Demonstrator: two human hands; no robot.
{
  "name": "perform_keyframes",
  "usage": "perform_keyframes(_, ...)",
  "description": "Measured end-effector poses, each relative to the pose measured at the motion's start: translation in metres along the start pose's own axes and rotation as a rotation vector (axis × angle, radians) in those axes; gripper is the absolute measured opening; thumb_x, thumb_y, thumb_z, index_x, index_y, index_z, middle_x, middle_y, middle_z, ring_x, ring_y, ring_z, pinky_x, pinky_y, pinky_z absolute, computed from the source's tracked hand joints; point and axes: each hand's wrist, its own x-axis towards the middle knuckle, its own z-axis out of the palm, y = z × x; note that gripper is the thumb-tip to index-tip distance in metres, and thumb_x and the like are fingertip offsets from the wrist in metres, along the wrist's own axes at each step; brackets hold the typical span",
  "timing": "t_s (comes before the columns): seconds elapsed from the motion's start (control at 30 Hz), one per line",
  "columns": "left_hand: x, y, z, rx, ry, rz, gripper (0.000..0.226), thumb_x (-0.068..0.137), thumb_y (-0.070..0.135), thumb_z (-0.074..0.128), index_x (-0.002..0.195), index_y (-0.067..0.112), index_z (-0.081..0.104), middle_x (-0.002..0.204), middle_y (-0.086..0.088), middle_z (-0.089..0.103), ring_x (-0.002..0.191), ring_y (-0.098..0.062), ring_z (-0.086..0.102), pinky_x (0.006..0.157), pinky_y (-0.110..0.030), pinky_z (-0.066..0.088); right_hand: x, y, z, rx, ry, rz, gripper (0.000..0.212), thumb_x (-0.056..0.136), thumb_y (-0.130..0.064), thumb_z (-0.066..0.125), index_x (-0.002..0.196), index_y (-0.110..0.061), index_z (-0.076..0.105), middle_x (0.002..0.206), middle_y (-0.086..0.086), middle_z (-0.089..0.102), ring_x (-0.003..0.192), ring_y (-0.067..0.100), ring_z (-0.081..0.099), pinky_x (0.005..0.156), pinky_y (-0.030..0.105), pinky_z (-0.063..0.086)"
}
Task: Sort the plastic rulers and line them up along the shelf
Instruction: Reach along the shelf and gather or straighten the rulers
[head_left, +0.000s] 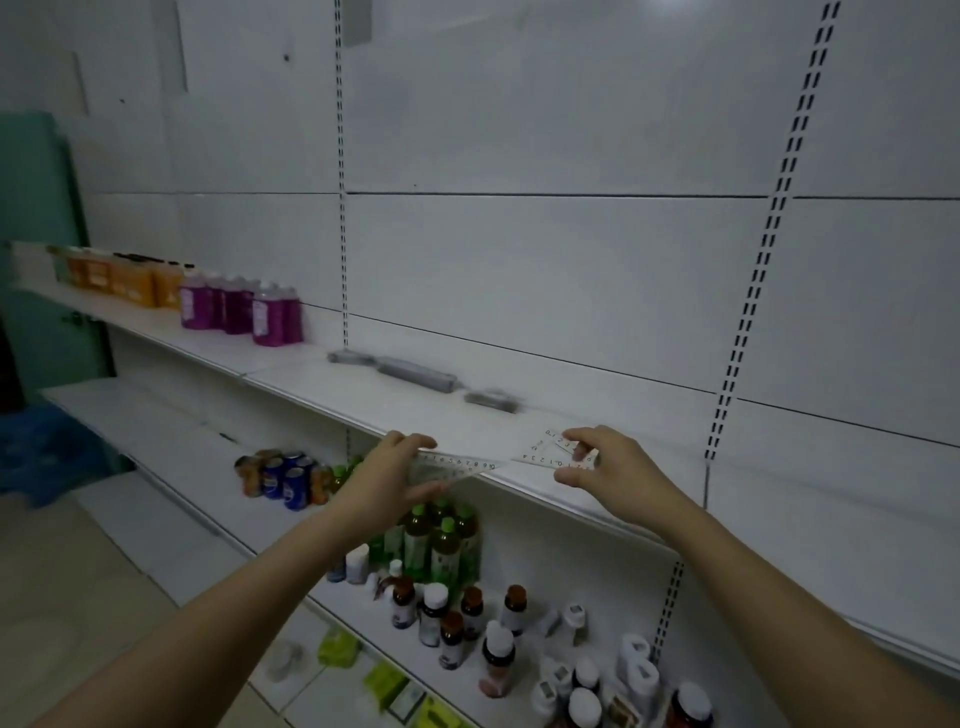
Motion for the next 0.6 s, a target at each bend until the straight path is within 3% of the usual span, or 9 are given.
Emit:
perform_keyframes(0.2,0.069,-0.045,0.001,0.128,-0.002,0.041,0.052,0.087,0.045,0.063,0.132,0.022,0.051,0.132,0.001,0.044,0.117,-0.015,0.041,0.1,-0.026,0.037,0.072,0.008,0.027,0.011,-0.017,0.031,0.056,0.084,-0.033,0.073,0.134,-0.023,0.05,0.107,-0.008,0.057,0.08,-0.002,0.049,0.067,0.014,0.035)
perform_keyframes(0.37,0.131,-0.086,0.011,0.188,-0.018,0.05,0.057,0.09,0.046,0.059,0.138,0.02,0.046,0.13,0.001,0.046,0.12,-0.016,0.034,0.099,-0.025,0.031,0.143,0.024,0.048,0.067,0.014,0.087,0.05,0.08,-0.032,0.077,0.124,-0.025,0.055,0.106,-0.009,0.059,0.081,0.001,0.053,0.064,0.013,0.036)
perform_keyframes(0.6,0.221,-0.12,0.027,0.109,-0.104,0.067,0.061,0.081,0.039,0.073,0.134,0.018,0.052,0.127,-0.001,0.047,0.119,-0.021,0.043,0.101,-0.033,0.041,0.214,0.053,0.055,0.158,0.147,0.181,0.046,0.08,-0.03,0.078,0.121,-0.025,0.058,0.108,-0.006,0.059,0.083,0.005,0.053,0.063,0.016,0.037)
